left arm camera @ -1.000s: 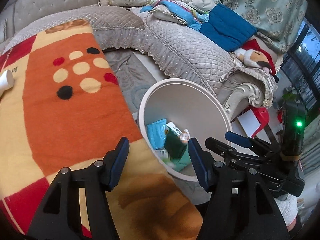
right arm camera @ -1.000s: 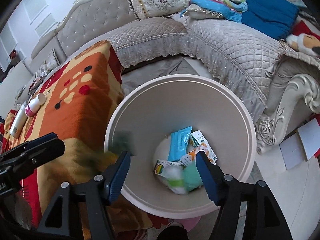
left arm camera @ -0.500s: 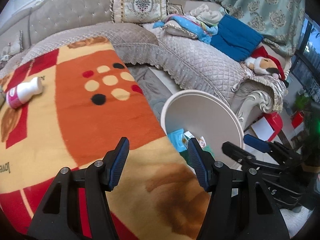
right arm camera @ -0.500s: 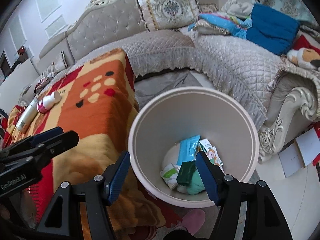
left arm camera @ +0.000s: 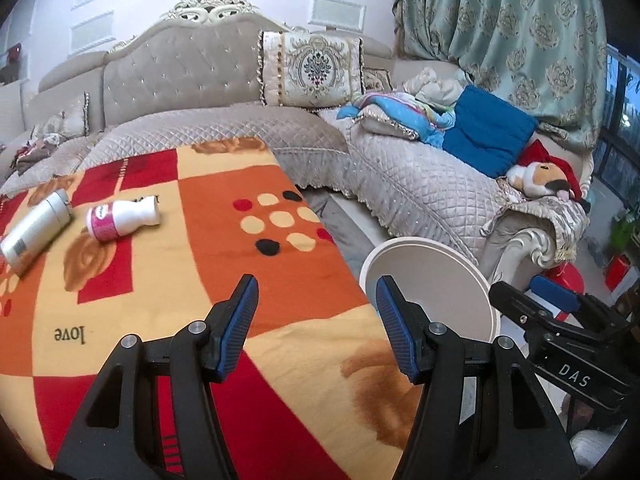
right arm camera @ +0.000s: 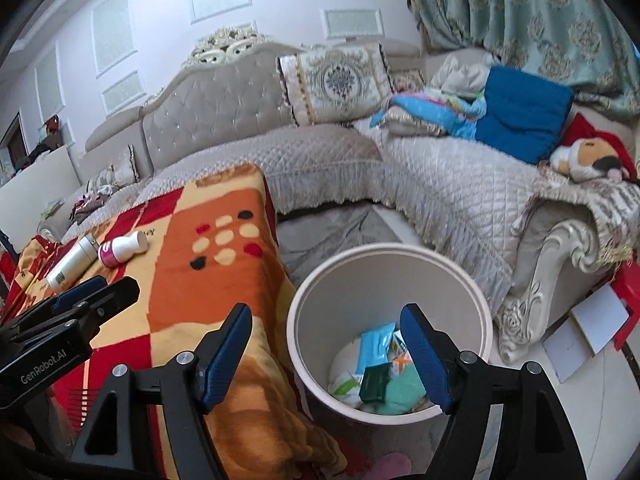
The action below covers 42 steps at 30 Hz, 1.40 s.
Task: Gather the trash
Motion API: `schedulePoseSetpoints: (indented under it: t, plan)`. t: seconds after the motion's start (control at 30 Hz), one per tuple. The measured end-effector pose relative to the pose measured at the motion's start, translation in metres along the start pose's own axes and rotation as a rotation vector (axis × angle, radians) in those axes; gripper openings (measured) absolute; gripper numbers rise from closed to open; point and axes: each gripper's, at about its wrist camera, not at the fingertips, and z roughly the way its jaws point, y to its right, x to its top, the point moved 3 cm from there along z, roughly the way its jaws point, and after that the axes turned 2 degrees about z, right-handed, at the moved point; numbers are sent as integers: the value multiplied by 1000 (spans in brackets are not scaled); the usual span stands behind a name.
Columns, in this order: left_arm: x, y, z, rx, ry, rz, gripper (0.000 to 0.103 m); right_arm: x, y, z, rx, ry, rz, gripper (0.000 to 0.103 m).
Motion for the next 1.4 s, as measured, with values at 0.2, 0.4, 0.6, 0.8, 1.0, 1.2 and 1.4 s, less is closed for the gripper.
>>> schedulePoseSetpoints:
  t: [0.2, 0.4, 0.6, 0.8, 1.0, 1.2, 1.4]
  plan:
    - [-3, -4, -15, 2, 37, -8, 73, 2, -12, -20, -31, 73, -21, 87]
    - [-4, -7, -24, 9, 60, -2, 73, 1, -17, -30, -33, 106, -33, 87]
    - [-4, -10, -29, 1, 83, -11, 73, 2, -19, -37, -36, 137, -28, 89]
    - [-4, -12, -31, 4, 97, -19, 73, 3, -19, -38, -47, 142, -26, 90]
    - [-5, -11, -35, 21, 116, -9, 73, 2, -19, -38, -46, 140, -27, 90]
    - [-6, -11, -36, 25, 115, -1, 73, 1, -20, -39, -43, 139, -32, 90]
    - [-7, -13, -37, 34, 112, -8, 73, 1, -21, -40, -43, 137, -35, 91]
